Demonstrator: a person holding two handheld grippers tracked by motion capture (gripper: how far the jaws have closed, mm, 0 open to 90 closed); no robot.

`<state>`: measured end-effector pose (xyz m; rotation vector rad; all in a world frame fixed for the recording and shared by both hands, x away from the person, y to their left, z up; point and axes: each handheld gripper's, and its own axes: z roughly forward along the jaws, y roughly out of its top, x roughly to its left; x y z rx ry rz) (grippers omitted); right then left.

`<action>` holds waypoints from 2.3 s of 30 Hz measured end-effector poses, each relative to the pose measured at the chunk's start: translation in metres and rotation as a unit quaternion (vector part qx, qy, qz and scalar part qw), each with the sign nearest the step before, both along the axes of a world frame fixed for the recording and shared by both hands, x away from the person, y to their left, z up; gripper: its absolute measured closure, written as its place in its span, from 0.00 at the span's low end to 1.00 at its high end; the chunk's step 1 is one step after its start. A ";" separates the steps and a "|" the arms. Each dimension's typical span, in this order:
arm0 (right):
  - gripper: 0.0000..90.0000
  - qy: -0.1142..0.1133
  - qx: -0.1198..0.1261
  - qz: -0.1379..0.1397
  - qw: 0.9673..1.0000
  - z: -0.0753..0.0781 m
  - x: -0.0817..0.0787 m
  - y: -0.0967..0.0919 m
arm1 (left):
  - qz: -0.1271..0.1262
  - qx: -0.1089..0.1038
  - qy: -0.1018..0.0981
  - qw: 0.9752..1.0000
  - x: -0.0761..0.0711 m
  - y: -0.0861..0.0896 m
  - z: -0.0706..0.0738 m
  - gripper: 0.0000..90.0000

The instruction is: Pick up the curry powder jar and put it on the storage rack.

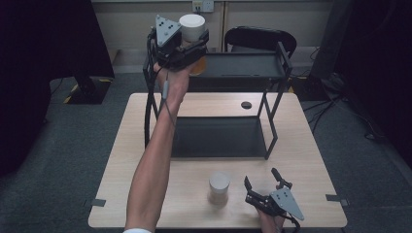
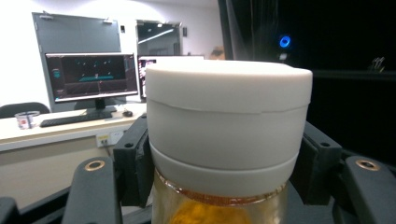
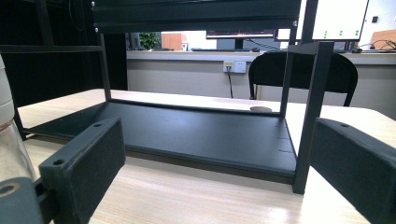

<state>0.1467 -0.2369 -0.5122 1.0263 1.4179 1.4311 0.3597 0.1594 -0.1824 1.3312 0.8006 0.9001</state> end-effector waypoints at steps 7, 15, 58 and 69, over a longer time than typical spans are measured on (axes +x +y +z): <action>0.03 -0.001 -0.001 0.000 1.000 0.000 0.000 0.000 | 0.014 0.005 0.019 1.000 0.011 -0.003 0.002 0.39; 0.03 0.000 0.000 0.000 1.000 0.000 0.000 0.000 | 0.020 0.002 0.037 0.999 0.017 -0.004 0.000 0.38; 0.03 0.000 0.000 -0.001 1.000 0.000 0.000 0.000 | 0.024 -0.040 0.004 0.999 0.006 -0.006 -0.013 0.00; 0.03 0.000 0.000 -0.001 1.000 0.000 0.000 0.000 | 0.010 -0.055 -0.017 0.998 -0.019 0.001 -0.032 0.00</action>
